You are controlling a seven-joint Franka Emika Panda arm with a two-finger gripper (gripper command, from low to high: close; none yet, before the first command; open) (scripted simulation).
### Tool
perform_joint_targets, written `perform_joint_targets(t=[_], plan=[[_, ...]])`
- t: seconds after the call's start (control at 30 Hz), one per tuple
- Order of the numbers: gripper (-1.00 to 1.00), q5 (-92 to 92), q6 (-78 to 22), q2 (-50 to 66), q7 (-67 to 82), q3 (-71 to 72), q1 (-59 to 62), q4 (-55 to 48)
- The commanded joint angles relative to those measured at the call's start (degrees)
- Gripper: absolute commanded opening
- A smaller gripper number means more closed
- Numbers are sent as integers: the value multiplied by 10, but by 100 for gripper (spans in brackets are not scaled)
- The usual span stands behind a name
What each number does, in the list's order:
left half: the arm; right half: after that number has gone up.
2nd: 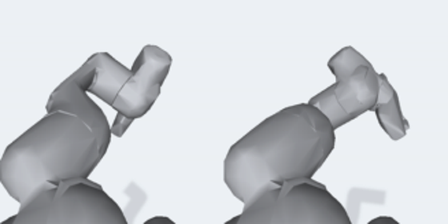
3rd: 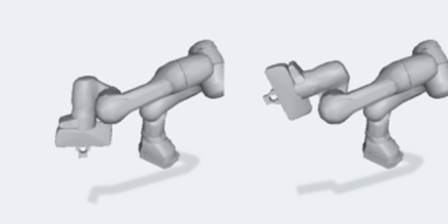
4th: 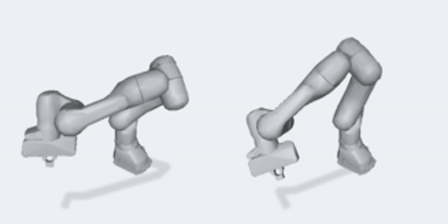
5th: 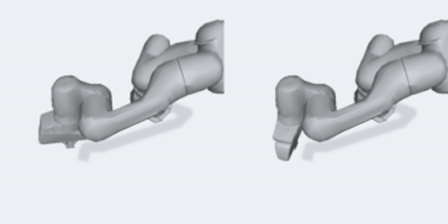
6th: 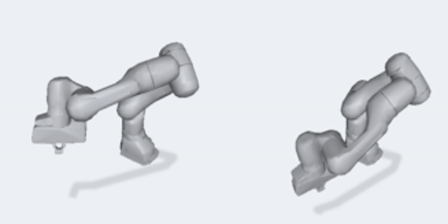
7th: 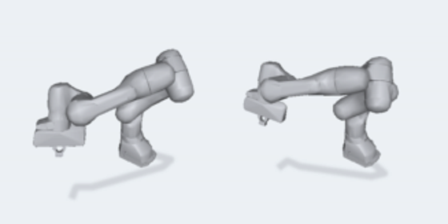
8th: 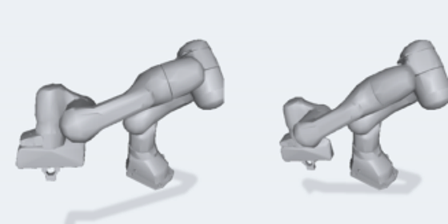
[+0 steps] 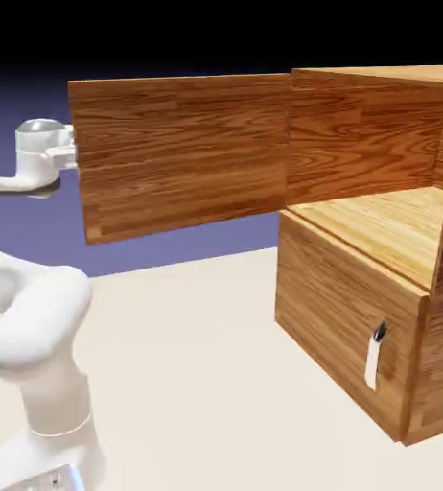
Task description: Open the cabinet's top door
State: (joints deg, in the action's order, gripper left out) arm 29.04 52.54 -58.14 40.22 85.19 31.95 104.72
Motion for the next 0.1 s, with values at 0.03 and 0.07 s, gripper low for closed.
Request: perform_joint_targets(t=[0.03,0.07], plan=[[-100,-6,-23,-11,12,17,37,-41],[-100,-8,-35,-17,18,24,56,-62]])
